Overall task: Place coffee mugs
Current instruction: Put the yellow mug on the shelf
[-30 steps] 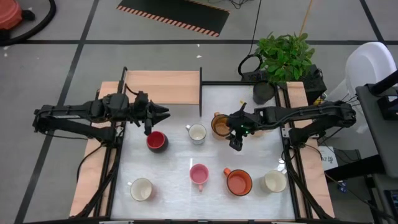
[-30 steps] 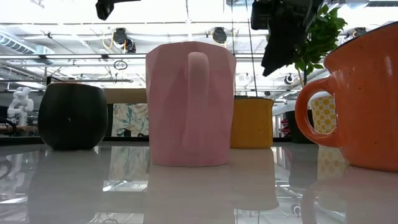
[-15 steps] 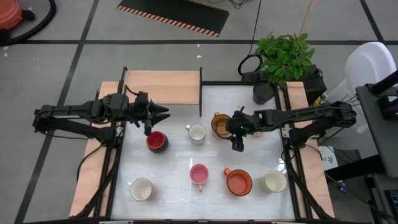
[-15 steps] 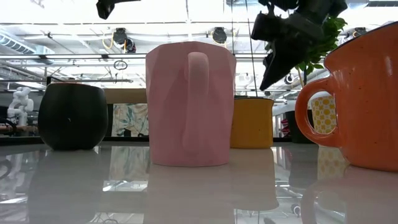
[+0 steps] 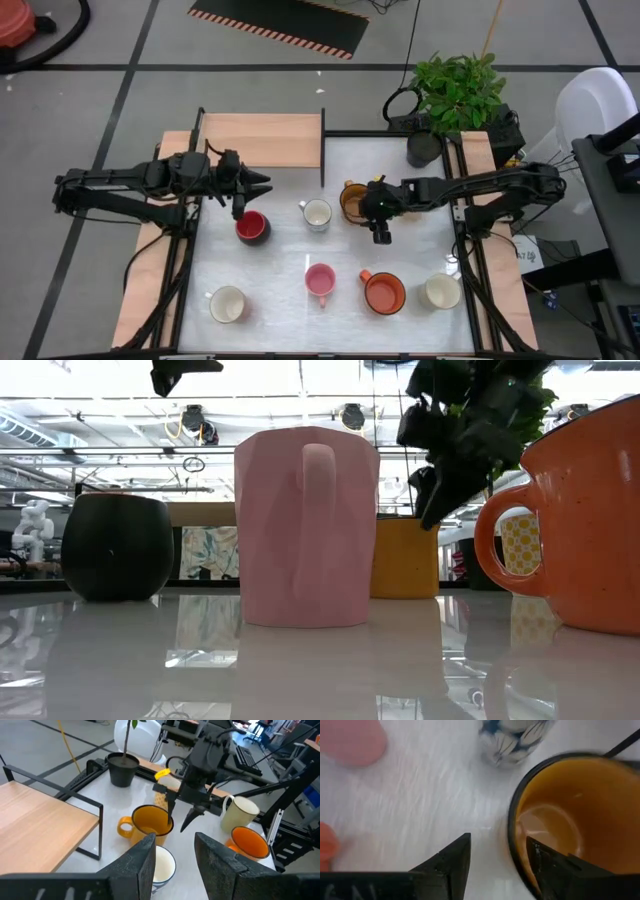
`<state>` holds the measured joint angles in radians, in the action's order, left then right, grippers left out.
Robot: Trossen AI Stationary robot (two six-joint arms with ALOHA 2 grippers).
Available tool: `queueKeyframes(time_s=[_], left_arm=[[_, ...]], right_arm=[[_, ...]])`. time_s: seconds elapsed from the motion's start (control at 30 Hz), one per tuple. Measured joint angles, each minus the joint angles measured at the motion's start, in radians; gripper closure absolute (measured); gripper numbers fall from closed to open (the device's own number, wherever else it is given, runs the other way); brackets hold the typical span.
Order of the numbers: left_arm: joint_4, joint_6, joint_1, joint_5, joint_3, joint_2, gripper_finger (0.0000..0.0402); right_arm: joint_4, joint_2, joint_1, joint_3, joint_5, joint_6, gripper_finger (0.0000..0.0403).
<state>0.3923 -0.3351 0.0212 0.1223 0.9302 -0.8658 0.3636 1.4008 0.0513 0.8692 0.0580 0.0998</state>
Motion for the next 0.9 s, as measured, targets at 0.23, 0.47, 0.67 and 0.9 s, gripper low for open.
queueKeyframes(time_s=[0.23, 0.47, 0.67, 0.9], left_arm=[[0.005, -0.001, 0.000, 0.015, 0.000, 0.000, 0.0261], [0.018, 0.011, 0.000, 0.037, 0.000, 0.000, 0.0261], [0.033, 0.012, 0.000, 0.045, 0.000, -0.001, 0.0261], [0.033, 0.016, 0.000, 0.045, 0.000, -0.001, 0.0261]], right_arm=[[-0.022, 0.050, 0.000, 0.000, -0.005, 0.018, 0.0262], [-0.025, 0.052, 0.009, 0.001, -0.006, 0.021, 0.0343], [-0.009, 0.047, 0.006, 0.023, -0.030, 0.029, 0.0389], [0.093, 0.047, -0.001, 0.112, -0.021, 0.009, 0.0396]])
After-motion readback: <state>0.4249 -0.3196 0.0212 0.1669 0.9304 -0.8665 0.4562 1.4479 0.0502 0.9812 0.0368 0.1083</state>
